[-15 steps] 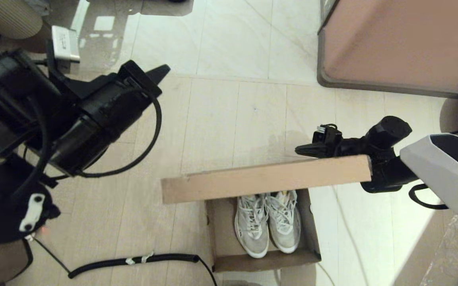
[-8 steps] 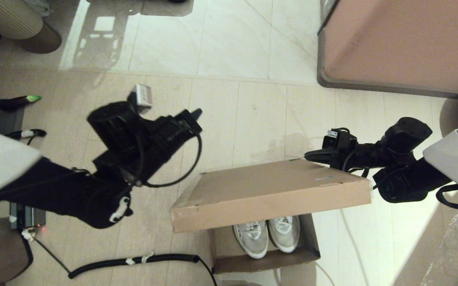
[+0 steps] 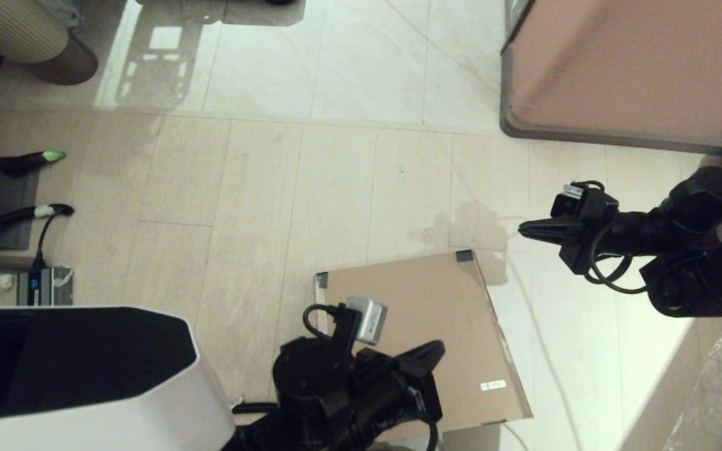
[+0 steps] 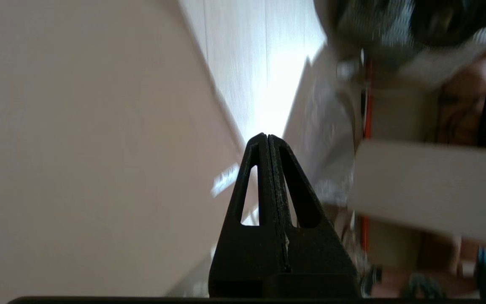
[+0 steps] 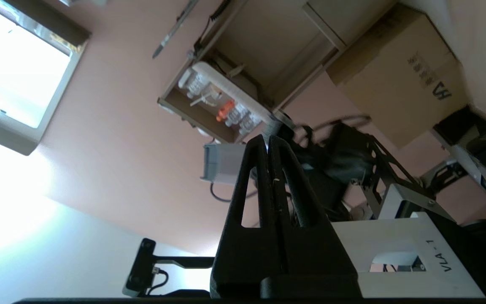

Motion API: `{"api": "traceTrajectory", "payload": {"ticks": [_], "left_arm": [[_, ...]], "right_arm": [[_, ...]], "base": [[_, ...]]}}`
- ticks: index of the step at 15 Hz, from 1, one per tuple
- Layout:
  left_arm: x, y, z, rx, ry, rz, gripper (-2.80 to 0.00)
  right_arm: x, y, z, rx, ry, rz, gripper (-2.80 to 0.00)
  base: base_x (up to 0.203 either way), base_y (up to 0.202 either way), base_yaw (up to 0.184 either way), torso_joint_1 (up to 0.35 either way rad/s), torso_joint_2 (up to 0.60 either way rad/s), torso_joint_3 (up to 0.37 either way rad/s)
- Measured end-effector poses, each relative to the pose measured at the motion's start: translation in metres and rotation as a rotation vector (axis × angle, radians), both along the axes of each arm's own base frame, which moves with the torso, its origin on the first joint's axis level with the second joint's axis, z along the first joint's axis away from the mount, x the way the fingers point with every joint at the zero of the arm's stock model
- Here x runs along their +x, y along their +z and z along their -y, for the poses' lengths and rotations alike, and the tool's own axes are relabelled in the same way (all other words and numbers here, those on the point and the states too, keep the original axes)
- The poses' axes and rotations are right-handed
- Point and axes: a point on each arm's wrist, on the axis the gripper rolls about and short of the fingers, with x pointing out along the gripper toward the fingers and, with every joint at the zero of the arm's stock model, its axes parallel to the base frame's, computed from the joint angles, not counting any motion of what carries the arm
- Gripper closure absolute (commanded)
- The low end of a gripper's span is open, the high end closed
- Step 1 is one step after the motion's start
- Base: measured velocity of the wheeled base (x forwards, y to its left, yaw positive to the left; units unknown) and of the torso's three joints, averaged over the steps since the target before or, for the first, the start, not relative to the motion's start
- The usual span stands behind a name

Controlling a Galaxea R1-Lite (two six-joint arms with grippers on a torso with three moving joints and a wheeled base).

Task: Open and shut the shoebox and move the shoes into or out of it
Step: Close the shoe box

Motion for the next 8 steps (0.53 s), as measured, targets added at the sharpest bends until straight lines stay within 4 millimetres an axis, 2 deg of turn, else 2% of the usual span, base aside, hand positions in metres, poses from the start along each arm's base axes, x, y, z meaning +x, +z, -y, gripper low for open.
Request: {"api": "traceTrajectory", "payload": {"ticks": [2,4,6,8], "left_arm": [[-0.014,0.001,-0.007,0.017,0.031,0.006,0.0],[-0.021,0.013,-0.026,0.018,0.126,0.019,0.0],[-0.029,0.021,-0.061,0.043,0.241,0.015,0.0],[-0.035,0.028,-0.114,0.074,0.404,0.011,0.0]], "right_arm": [[-0.018,0.016,0.004,-0.004,-0.014,0.04,0.0],[-0.045,0.033,0.013,-0.016,-0.05,0.13,0.0],[-0.079,0.051,0.022,-0.032,-0.094,0.223,0.0],[-0.124,0.065,0.03,-0.048,-0.154,0.28,0.0]], "base": [[0.0,0.0,0.0,0.0,0.0,0.0],[0.0,0.0,0.0,0.0,0.0,0.0],[0.0,0.0,0.0,0.0,0.0,0.0],[0.0,0.0,0.0,0.0,0.0,0.0]]}}
